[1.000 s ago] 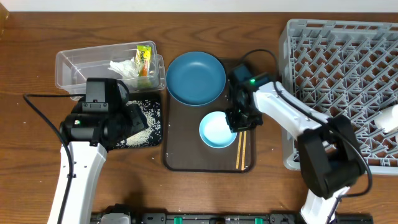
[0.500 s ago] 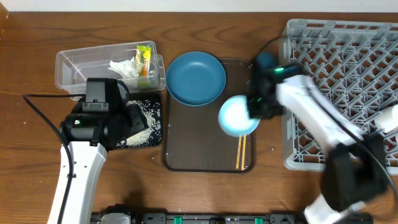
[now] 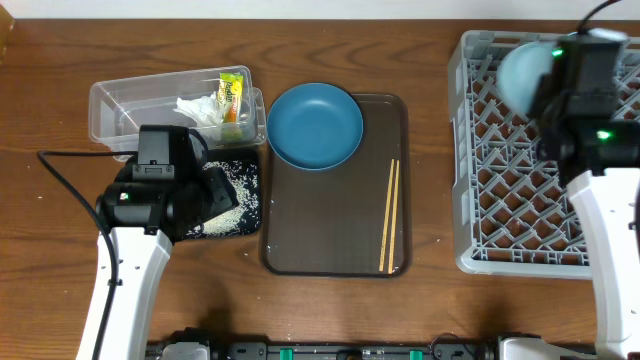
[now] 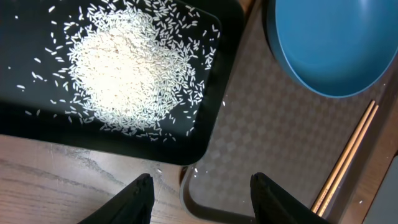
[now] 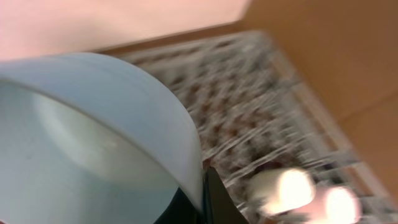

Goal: Sort waste into correct bins and load items into the dishwasher rack
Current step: 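Carry the light-blue bowl into the dish rack with the right gripper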

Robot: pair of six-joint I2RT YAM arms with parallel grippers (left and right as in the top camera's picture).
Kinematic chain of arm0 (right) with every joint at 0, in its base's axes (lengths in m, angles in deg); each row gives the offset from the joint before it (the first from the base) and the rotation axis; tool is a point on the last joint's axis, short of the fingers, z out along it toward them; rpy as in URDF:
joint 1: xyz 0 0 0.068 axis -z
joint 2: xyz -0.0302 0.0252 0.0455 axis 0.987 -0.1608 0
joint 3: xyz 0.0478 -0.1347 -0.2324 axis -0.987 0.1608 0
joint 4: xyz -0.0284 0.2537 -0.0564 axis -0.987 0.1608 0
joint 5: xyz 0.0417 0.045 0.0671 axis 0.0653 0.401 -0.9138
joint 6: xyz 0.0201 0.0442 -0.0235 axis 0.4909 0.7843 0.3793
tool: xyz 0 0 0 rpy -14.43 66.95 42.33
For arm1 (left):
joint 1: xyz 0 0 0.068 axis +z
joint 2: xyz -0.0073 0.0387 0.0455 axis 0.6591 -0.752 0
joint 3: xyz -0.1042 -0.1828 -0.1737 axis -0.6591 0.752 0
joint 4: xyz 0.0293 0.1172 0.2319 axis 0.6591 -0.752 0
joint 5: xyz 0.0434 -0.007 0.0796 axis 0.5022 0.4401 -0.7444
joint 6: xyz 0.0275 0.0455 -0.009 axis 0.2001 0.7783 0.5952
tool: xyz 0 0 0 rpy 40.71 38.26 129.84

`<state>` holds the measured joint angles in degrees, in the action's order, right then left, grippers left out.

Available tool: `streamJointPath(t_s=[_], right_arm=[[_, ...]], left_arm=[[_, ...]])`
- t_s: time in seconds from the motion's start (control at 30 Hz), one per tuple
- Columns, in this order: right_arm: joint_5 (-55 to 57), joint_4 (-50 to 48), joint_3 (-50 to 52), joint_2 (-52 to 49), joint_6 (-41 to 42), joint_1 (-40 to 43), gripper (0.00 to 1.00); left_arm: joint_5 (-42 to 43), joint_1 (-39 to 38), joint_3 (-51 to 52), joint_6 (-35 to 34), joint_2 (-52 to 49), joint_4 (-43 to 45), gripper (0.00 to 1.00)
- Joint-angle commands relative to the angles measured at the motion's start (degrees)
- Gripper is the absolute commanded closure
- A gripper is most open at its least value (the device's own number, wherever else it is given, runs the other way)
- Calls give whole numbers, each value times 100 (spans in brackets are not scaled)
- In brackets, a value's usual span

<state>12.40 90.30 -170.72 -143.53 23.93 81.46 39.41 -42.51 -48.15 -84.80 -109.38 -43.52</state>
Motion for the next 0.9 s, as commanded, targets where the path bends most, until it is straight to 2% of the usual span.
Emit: streamJointPath(t_s=[0.0,0.2,0.4,0.53,0.63,0.87], right_arm=[[1191,-466,-35,-92,-382,389,99],[2229,-1779,-35,-599,-920,1029,99],[3742,-3523,-35,-1550,-2120,1648,99],[4229,-4583,-35,-2208,-3021,2026,99],[4282,-4944,-35,-2625,-3226,2273,99],[4133,-4979,-35,-3381,-3222,2614,99]], left_arm=[[-76,31,-13,72,-28,-13,47],[-74,28,-13,72,-28,-13,47],[-74,31,-13,70,-28,-15,47],[-72,28,-13,70,-28,-37,47],[-72,28,-13,70,-28,-39,47],[-72,28,-13,70,-28,-39,47]])
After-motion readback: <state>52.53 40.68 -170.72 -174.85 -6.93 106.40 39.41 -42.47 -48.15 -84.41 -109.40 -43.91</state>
